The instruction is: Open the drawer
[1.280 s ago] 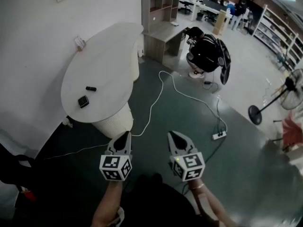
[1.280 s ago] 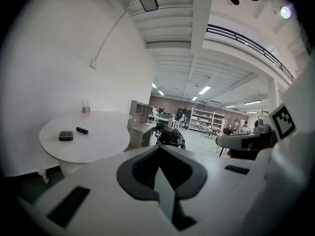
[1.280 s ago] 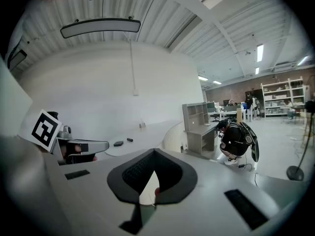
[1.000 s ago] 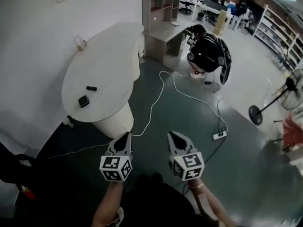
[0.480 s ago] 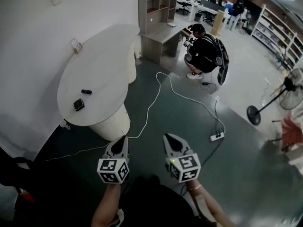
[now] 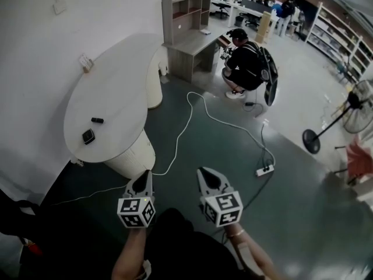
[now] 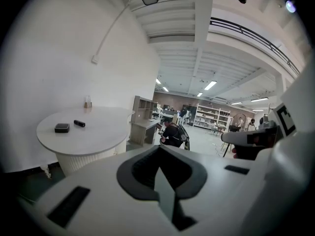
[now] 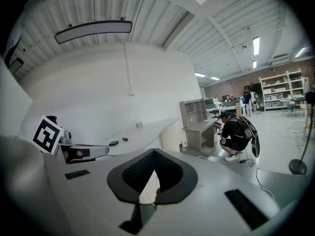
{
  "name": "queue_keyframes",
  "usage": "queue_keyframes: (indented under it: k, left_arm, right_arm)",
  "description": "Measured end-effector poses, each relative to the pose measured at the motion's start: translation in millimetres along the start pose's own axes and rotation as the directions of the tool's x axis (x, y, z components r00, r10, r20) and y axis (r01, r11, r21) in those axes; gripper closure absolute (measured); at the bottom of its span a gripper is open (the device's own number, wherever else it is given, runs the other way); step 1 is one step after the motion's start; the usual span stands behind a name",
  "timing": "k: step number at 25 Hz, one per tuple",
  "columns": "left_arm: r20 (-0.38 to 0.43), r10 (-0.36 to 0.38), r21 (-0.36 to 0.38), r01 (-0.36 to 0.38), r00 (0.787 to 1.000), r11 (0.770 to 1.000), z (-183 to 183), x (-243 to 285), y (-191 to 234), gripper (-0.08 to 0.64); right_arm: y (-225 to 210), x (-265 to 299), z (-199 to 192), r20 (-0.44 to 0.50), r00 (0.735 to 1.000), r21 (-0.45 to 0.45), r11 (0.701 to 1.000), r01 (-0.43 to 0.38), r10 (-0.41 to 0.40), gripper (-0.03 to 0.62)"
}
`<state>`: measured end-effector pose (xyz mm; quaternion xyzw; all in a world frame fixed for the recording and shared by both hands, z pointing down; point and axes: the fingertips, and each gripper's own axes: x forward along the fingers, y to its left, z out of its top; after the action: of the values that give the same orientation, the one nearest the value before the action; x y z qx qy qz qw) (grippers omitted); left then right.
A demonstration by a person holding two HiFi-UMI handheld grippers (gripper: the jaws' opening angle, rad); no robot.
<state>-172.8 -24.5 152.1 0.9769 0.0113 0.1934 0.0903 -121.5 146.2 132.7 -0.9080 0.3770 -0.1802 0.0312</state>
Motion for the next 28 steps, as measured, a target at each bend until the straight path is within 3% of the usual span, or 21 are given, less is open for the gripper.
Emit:
queue_keyframes:
  k: [8, 18, 28]
  left_arm:
    - [-0.026, -0.045, 0.022, 0.045, 0.999, 0.999, 12.3, 66.7, -4.8, 0.557]
    - [-0.061, -0.112, 0.034, 0.114, 0.992, 0.993, 56.0, 213.8, 4.8, 0.557]
    - [-0.096, -0.161, 0.017, 0.164, 0.982, 0.986, 76.1, 300.6, -3.3, 0.557]
  right_arm:
    - [-35.5, 37.2, 11.3, 0.002, 1.0, 0.022, 1.0, 0.013, -0.013, 0.589]
    - [-128.5, 140.2, 52.8, -0.049, 0.996, 0.026, 0.997, 0.07, -0.068, 0.589]
    - [-175.0, 230.6, 76.5, -0.122, 0.992, -0.022, 0.999, 0.026, -0.028, 0.589]
